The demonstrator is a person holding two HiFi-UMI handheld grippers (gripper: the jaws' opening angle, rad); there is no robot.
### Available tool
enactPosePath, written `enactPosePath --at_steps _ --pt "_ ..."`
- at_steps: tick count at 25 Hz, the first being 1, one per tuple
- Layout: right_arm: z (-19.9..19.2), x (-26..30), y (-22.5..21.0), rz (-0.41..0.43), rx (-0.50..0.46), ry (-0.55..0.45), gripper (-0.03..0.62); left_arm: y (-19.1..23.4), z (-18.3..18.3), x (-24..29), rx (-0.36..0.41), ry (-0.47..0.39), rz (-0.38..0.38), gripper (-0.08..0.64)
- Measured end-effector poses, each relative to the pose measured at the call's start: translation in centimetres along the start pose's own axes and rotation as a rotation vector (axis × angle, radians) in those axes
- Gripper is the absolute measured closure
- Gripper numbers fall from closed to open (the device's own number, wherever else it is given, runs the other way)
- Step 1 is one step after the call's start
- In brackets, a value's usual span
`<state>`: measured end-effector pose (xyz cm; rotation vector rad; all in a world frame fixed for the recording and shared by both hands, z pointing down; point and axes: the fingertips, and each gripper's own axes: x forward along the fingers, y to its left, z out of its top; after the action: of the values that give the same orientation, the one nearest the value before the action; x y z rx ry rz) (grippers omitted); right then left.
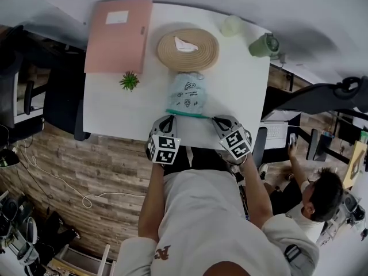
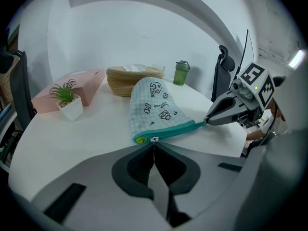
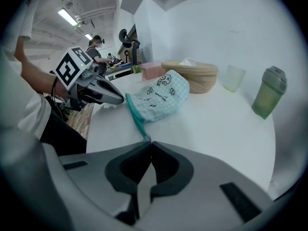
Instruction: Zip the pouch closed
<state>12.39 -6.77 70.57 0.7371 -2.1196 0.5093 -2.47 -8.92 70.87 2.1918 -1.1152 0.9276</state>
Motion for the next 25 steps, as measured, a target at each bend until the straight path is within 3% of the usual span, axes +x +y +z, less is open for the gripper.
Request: enactPosePath --at_steps 12,18,21,25 --pt "-0.2 -0.2 -0.5 -0.045 0.038 -0.002 0.589 1.3 -0.5 0.1 0.024 0.020 -0.008 0.560" --pt "-0.5 0.1 -0.5 -0.111 0.030 0.020 0.587 1.1 -0.8 0.3 0.054 0.021 -0.026 0.558" --pt "-0.5 0.2 -0.4 -0.144 0.026 0.032 0.562 1.1 -0.8 0.3 0.066 0.017 -0.032 0.555" --pt "-0.3 0.1 0.3 -0.156 0.039 0.021 0.502 0.7 -0.8 0.0 0.081 0.012 -0.058 0.495"
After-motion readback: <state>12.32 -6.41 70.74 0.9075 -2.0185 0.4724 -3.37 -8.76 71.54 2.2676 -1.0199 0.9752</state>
